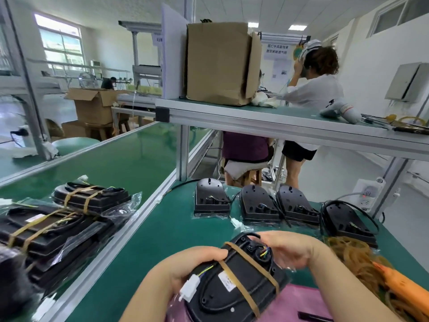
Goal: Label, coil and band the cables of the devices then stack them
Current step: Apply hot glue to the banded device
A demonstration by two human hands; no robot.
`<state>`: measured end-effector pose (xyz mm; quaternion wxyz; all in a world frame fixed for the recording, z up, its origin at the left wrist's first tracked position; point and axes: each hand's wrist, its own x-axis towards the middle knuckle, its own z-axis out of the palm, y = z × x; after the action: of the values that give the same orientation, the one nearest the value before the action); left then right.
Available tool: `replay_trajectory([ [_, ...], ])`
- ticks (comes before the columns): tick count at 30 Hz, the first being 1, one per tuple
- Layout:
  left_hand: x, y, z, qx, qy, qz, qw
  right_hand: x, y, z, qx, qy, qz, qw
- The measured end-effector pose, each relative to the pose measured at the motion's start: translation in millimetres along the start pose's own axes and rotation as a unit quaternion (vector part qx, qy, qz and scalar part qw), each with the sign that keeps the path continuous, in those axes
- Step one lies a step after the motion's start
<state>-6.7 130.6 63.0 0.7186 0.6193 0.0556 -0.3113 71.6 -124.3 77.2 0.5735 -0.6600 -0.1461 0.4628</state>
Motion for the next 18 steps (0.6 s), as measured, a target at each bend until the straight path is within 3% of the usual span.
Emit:
replay_trajectory([
  [2, -4.2, 4.1, -5.5, -0.04, -0.03, 0.0, 0.999, 5.7, -2.1, 2.6, 0.015, -0.031, -0.036, 0.999],
  [5, -5.5, 1.3, -16.5, -0.185, 0.009, 0.035, 0.982, 9.9, -5.3, 4.8, 0.102, -0.017, -0.08, 0.991],
  [8, 2.7, -16.5, -20.7, -0.374, 0.063, 0.056, 0.923, 17.6, -6.4, 8.7, 0.213, 0.049, -0.107, 0.97],
  [10, 7.1, -29.1, -10.4, -0.448, 0.152, 0.076, 0.878, 27.7, -10.0, 15.4, 0.255, 0.105, -0.112, 0.955],
  [11, 7.8, -34.4, -0.2, -0.463, 0.181, 0.087, 0.863, 34.5, -13.4, 20.8, 0.266, 0.126, -0.116, 0.949],
  [14, 6.6, -42.5, 25.9, -0.418, 0.16, 0.151, 0.881, 60.6, -30.9, 46.7, 0.304, 0.137, -0.126, 0.934],
  [18, 1.5, -19.6, 34.9, -0.393, 0.277, 0.285, 0.829, 105.3, -62.2, 98.5, 0.302, 0.134, -0.112, 0.937],
])
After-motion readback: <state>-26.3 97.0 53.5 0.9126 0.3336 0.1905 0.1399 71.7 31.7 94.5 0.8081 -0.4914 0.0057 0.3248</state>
